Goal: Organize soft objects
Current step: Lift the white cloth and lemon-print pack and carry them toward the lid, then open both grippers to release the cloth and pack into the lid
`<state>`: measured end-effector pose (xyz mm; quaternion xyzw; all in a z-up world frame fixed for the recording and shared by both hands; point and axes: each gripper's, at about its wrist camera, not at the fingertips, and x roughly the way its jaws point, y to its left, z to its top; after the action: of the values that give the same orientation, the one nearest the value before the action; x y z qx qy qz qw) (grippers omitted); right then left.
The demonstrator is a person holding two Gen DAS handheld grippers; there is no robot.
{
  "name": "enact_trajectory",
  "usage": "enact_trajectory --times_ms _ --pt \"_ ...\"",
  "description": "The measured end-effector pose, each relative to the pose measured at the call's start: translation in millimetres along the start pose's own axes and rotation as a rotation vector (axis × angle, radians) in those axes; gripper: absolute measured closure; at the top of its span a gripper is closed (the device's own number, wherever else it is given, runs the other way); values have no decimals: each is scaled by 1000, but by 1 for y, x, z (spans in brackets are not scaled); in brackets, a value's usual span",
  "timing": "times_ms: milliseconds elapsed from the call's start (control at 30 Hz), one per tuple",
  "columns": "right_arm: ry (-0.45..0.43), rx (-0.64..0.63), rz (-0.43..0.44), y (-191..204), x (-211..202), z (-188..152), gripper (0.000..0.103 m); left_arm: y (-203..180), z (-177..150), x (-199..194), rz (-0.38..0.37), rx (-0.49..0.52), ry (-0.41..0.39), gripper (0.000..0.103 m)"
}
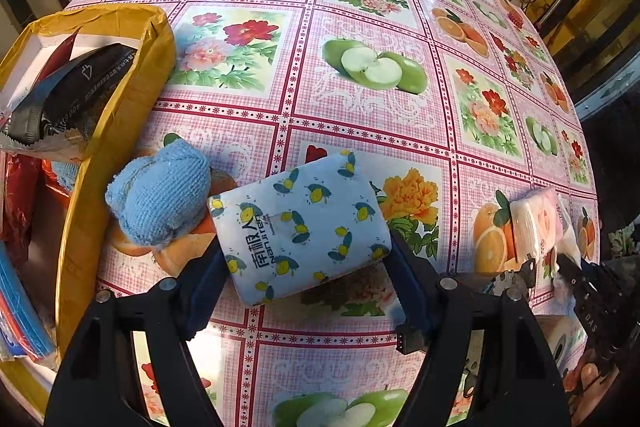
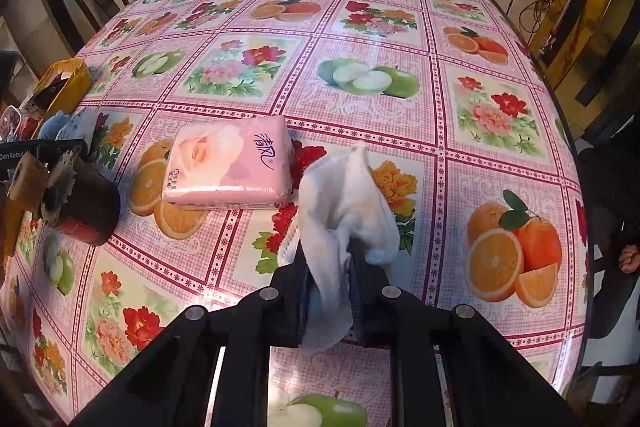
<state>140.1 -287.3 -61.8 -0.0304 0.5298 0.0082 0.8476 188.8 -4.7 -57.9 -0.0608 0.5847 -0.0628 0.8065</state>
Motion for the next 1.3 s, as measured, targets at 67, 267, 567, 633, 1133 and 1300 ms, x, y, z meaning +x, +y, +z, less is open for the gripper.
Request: enact_trajectory --times_ms 67,267,567,633,1133,1300 --pt "0 -4 13 0 0 -3 85 3 -1 -3 -20 -2 1 28" --pt "-108 94 166 -8 -39 0 85 12 -8 -30 -71 7 -49 29" --pt "-234 -84 327 125 -109 57 83 57 -23 -119 -126 43 -186 29" --pt "-227 -135 373 169 -109 69 83 84 -26 -135 -106 23 -214 29" --pt "-116 -257 453 413 -9 153 80 246 -51 -121 3 -178 -213 29" --pt "-70 -251 434 431 22 164 66 253 -44 -102 -2 -179 -186 28"
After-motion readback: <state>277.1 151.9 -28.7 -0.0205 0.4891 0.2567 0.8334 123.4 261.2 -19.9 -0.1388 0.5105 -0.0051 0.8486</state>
